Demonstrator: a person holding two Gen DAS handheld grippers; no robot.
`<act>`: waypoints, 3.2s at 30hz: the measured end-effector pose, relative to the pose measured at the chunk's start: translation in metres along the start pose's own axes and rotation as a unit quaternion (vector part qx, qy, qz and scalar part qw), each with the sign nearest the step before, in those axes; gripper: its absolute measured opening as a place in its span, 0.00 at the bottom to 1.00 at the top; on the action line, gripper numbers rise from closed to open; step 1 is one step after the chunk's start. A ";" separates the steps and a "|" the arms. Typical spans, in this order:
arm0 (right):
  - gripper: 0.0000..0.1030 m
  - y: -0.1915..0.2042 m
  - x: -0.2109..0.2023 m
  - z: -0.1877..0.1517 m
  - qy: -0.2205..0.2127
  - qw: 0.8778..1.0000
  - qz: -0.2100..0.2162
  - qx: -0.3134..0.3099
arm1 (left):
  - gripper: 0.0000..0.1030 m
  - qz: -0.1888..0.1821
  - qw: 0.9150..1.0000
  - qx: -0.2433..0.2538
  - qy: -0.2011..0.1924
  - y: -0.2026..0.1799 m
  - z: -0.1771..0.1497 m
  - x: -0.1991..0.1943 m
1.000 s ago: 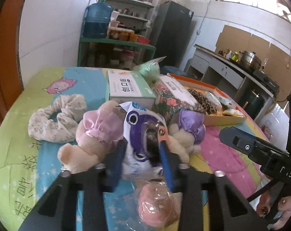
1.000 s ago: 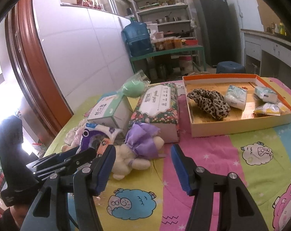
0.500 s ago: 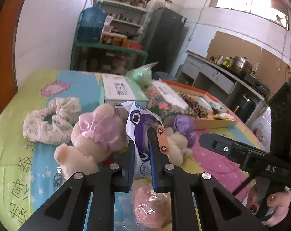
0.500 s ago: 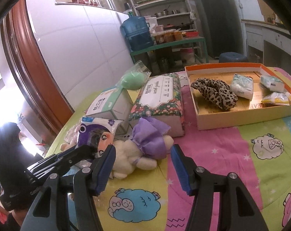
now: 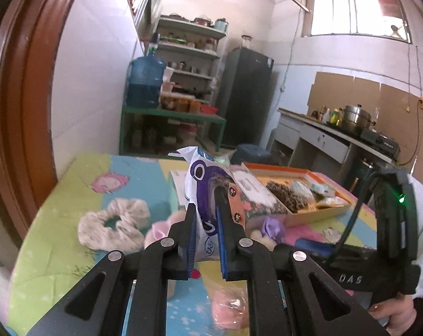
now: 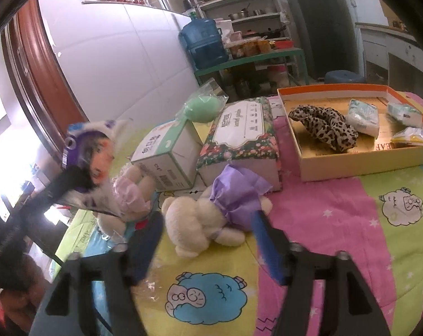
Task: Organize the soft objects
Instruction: 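Grasp the cartoon-girl packet with the left gripper while the right grasps the cream teddy bear, then carry the packet and teddy bear in both grippers over the orange box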
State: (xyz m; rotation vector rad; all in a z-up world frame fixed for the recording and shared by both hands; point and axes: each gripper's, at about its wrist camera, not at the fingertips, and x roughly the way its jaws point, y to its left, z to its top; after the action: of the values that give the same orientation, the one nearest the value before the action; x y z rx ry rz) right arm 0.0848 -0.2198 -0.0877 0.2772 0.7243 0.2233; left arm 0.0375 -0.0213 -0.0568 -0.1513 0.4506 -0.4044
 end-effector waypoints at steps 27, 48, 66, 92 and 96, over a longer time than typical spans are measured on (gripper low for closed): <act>0.86 0.022 0.068 0.006 0.066 0.997 -0.038 -0.020 | 0.12 0.047 0.998 -0.037 -0.015 0.047 0.002 -0.016; 0.73 0.016 0.020 0.010 0.016 1.000 -0.016 -0.011 | 0.12 0.040 0.999 -0.034 -0.015 0.046 0.000 -0.015; 0.73 0.026 -0.035 0.028 -0.056 0.997 -0.018 -0.045 | 0.12 0.018 0.999 -0.004 -0.029 0.011 0.012 -0.026; 0.73 -0.071 -0.081 0.044 -0.110 0.992 -0.049 0.024 | 0.12 -0.055 0.998 0.020 -0.019 -0.085 0.032 0.020; 0.73 -0.092 -0.082 0.043 -0.113 0.991 -0.053 0.039 | 0.12 -0.061 0.998 0.022 -0.010 -0.098 0.034 0.036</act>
State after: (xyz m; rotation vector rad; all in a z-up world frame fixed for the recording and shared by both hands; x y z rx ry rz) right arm 0.0638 -0.3381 -0.0368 0.3317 0.5221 0.0609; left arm 0.0485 -0.1229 -0.0182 -0.1410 0.4146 -0.5318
